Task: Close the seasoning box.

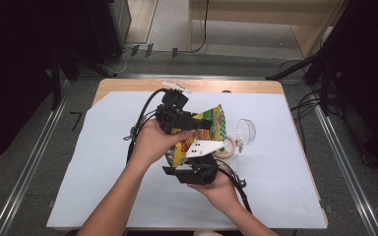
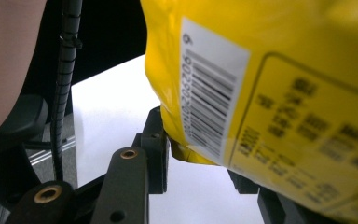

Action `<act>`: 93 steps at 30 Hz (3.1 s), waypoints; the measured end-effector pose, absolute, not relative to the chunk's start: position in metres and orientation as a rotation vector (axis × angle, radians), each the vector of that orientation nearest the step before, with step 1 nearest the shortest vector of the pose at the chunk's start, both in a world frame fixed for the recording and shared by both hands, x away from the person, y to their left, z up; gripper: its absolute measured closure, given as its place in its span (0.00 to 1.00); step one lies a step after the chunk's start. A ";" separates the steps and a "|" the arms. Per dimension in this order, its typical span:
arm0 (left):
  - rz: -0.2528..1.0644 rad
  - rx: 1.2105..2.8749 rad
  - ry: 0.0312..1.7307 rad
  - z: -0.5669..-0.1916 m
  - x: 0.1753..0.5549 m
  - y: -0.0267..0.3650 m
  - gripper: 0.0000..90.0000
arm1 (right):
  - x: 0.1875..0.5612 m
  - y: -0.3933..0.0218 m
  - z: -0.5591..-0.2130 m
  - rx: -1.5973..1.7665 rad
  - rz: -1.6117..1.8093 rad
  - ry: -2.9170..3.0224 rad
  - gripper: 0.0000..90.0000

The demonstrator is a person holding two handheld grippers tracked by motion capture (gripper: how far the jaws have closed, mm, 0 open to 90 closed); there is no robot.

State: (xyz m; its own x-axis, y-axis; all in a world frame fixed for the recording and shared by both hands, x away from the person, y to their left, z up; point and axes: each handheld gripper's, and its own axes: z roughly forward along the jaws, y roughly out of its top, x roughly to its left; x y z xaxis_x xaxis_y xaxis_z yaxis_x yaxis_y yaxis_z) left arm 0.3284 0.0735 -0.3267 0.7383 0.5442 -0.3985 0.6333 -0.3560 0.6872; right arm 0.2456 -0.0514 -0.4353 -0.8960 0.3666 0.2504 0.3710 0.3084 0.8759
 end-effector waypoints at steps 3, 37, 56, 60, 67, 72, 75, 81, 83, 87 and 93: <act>-0.122 2.046 0.892 -0.328 0.329 0.073 0.66 | 0.248 -0.051 -0.436 -0.723 -1.695 -2.533 0.72; -0.180 2.032 0.945 -0.334 0.338 0.078 0.69 | 0.247 -0.050 -0.435 -0.706 -1.652 -2.577 0.72; -0.174 2.058 0.967 -0.330 0.344 0.075 0.77 | 0.248 -0.052 -0.431 -0.707 -1.672 -2.564 0.72; -0.152 2.077 0.965 -0.329 0.344 0.071 0.78 | 0.249 -0.054 -0.431 -0.713 -1.671 -2.561 0.72; -0.094 2.099 0.969 -0.329 0.342 0.067 0.78 | 0.252 -0.054 -0.433 -0.724 -1.660 -2.571 0.72; -0.104 2.100 0.976 -0.329 0.345 0.068 0.78 | 0.252 -0.053 -0.432 -0.730 -1.664 -2.565 0.72; -0.118 2.101 0.985 -0.330 0.347 0.067 0.78 | 0.253 -0.053 -0.432 -0.736 -1.663 -2.558 0.72; -0.134 2.100 0.990 -0.328 0.350 0.065 0.78 | 0.253 -0.055 -0.430 -0.748 -1.667 -2.540 0.72; -0.150 2.099 1.002 -0.327 0.351 0.065 0.78 | 0.253 -0.055 -0.429 -0.751 -1.671 -2.535 0.72; -0.163 2.095 1.020 -0.326 0.353 0.066 0.78 | 0.251 -0.055 -0.426 -0.746 -1.673 -2.545 0.72; -0.160 2.105 1.022 -0.327 0.353 0.064 0.78 | 0.252 -0.055 -0.427 -0.763 -1.660 -2.540 0.72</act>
State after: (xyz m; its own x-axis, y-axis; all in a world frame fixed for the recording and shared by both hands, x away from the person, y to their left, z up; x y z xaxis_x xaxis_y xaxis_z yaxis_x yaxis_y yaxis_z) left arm 0.3534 0.0641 -0.3266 0.6695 0.6158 -0.4154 0.7132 -0.3768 0.5911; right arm 0.2522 -0.0548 -0.4267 -0.8809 0.3895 0.2687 0.4025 0.3180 0.8584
